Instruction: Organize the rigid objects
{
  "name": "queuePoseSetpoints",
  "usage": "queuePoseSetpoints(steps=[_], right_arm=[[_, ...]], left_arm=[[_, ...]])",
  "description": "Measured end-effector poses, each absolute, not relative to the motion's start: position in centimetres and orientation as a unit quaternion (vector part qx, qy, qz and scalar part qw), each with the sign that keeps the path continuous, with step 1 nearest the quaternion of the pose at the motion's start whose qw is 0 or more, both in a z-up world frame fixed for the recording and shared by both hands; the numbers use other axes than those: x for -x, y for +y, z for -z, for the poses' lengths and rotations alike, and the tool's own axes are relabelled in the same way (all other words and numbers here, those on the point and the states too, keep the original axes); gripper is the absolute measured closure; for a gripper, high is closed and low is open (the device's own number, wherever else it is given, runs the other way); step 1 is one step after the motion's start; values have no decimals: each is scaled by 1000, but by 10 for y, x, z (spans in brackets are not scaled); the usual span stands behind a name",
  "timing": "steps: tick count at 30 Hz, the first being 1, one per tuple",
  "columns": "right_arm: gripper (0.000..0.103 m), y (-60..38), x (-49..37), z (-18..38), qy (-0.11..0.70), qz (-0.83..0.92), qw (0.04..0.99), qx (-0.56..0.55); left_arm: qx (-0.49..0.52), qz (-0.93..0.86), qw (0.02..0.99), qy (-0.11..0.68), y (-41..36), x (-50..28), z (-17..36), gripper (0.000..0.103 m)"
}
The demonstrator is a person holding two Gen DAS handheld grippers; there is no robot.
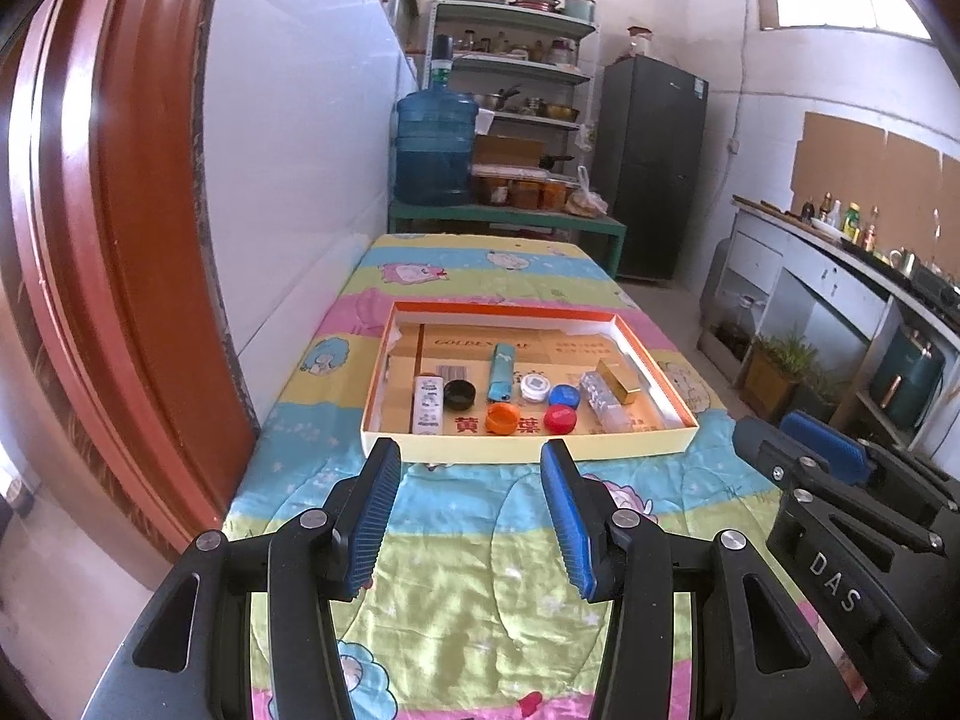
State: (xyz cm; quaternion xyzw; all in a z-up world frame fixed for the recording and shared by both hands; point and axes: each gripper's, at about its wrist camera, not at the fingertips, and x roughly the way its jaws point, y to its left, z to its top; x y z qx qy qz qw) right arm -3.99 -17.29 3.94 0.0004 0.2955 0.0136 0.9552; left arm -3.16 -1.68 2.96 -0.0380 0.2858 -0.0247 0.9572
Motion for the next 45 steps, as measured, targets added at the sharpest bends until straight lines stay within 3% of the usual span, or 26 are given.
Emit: queuePoseSetpoints(steps=[45], right_arm=[[72,-175,29,-30,304,-16,953,-6]], left_arm=[[26,27,957,288,-24,27,-24,53]])
